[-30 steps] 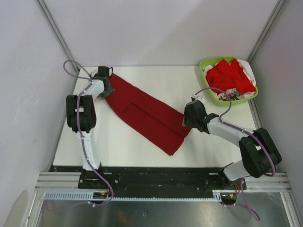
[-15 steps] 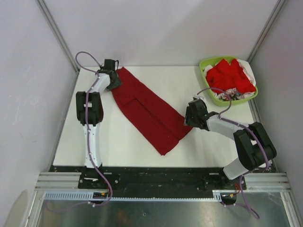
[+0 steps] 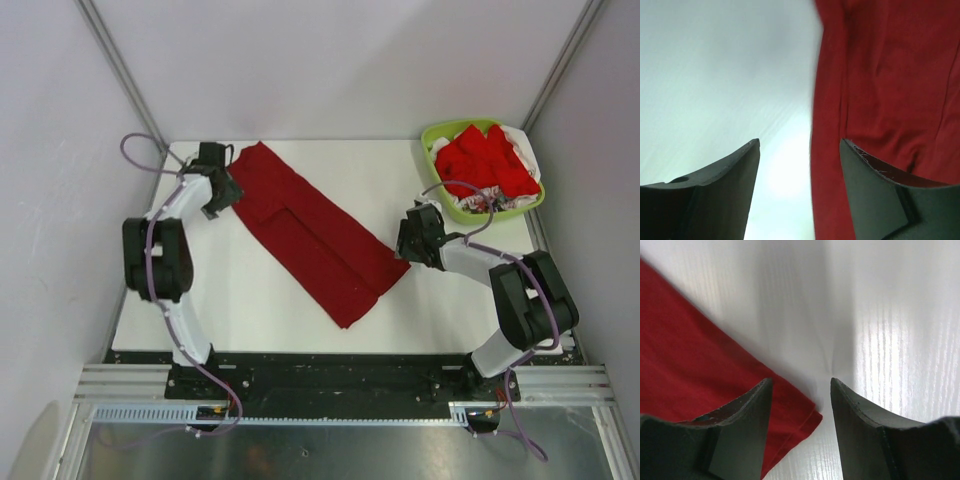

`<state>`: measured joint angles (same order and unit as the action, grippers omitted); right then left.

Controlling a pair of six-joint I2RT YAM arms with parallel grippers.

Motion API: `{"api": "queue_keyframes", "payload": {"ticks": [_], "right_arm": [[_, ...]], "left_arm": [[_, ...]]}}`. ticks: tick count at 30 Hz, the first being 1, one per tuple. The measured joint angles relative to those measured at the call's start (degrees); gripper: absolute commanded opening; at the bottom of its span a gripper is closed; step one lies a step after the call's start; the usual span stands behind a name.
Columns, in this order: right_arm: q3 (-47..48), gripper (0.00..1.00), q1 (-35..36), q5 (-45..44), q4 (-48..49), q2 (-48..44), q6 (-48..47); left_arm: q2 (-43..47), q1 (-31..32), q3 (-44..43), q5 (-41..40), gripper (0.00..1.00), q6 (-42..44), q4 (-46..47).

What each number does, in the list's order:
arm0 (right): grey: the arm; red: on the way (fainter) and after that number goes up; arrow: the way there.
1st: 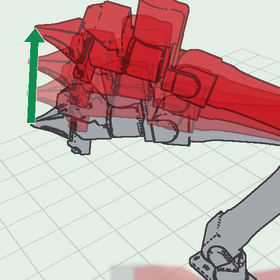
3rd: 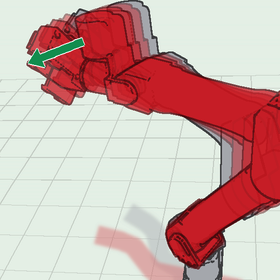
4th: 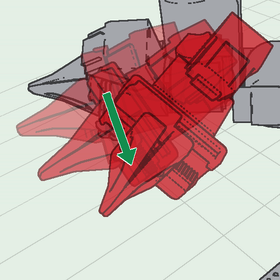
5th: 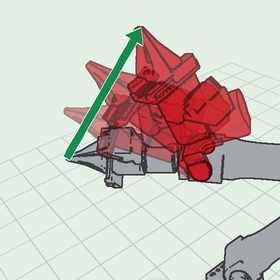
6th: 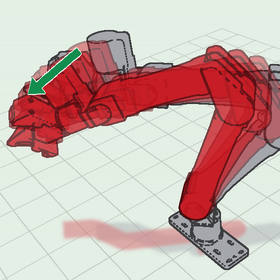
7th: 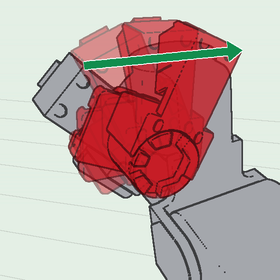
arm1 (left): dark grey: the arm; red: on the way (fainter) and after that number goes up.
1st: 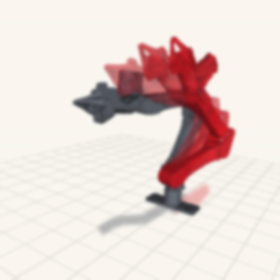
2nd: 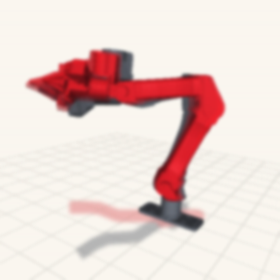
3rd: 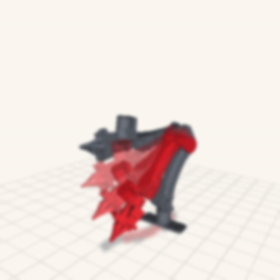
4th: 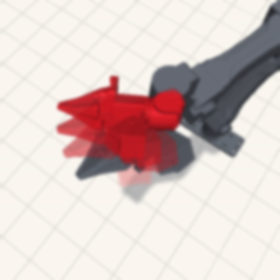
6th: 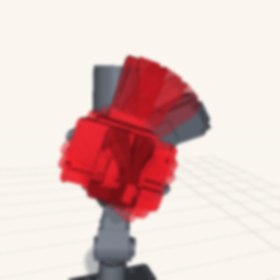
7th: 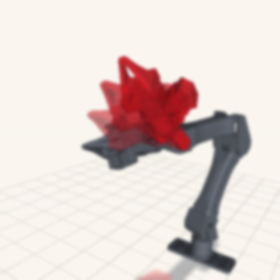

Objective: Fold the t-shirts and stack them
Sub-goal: Rotate the tshirt 80 degrees

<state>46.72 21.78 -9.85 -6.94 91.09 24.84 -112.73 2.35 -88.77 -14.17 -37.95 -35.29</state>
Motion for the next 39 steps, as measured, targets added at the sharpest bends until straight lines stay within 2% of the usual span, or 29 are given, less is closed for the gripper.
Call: {"api": "queue_keyframes", "payload": {"ticks": [6,8,13,19,27,32,39], "right_arm": [[0.66,0.5,-0.17,3.34,2.51,2.25,-1.31],[0.83,0.44,-0.24,4.17,3.02,2.6,-1.44],[1.01,0.2,-0.26,4.66,3.06,3.15,-1.14],[1.01,0.12,0.98,4.0,2.21,3.19,-0.35],[-1.62,0.04,5.66,2.86,-0.5,-0.11,2.6],[-4.98,0.03,11.98,2.64,-2.08,-3.87,6.62],[-8.79,0.04,25.18,3.37,-2.91,-7.87,14.49]], "left_arm": [[13.16,4.98,17.2,-0.42,0.67,-10.75,0.09],[14.99,8.04,21.18,-0.04,0.66,-13.18,-0.07],[20.09,15.89,29.31,1.9,0.64,-17.66,-0.42],[25.64,19.98,33.18,3.13,0.64,-19.28,-0.22],[29.94,20.68,37.11,3.89,0.64,-19.69,0.0],[30.67,20.65,37.35,4.04,0.64,-20.11,0.09],[31.65,20.2,38.23,3.87,0.63,-20.11,-0.11]]}}
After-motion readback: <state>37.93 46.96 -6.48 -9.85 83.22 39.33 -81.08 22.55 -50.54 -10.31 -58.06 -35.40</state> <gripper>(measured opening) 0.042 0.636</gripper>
